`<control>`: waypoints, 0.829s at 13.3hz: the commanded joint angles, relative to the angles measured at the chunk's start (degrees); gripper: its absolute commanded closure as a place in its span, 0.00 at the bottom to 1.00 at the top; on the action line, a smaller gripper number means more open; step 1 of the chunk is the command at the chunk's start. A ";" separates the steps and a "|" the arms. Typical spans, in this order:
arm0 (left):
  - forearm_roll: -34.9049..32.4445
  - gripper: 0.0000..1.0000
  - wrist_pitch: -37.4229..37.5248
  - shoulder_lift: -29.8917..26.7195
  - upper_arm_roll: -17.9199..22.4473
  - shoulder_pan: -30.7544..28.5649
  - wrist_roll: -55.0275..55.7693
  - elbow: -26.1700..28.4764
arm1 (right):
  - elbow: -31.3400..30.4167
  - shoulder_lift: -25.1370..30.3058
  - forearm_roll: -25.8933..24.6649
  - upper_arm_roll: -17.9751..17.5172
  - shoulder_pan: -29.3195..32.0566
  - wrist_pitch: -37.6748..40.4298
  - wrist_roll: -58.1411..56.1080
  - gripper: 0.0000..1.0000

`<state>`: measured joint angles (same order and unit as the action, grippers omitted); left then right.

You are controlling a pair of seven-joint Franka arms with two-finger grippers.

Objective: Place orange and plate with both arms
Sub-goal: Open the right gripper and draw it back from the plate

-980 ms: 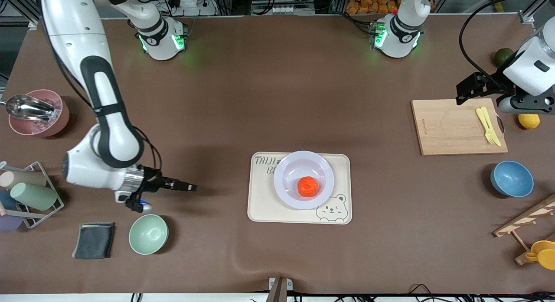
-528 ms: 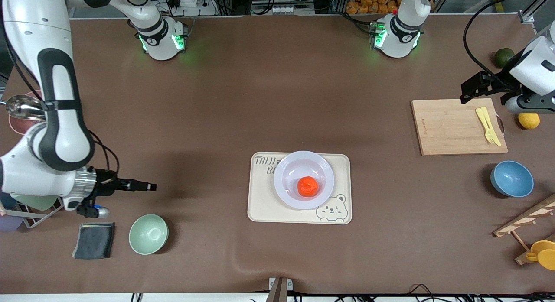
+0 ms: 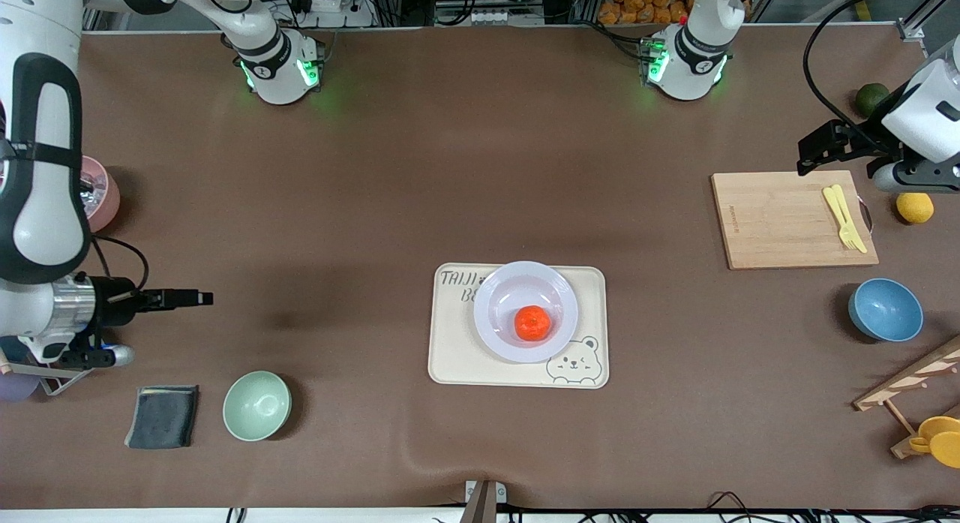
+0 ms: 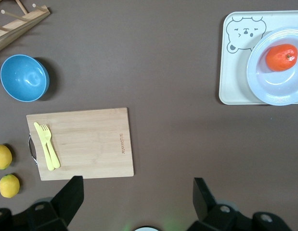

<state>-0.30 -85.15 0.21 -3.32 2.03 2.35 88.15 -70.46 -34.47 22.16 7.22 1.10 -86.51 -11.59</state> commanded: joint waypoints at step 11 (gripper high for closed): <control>0.21 0.00 -0.10 -0.38 -0.55 -0.01 1.96 -1.14 | -19.13 26.26 -18.02 -0.10 -2.33 1.47 1.13 0.00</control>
<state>-0.28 -85.30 0.06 -3.63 2.09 3.54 87.44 -77.06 -16.68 6.38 7.37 -1.02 -79.50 -11.29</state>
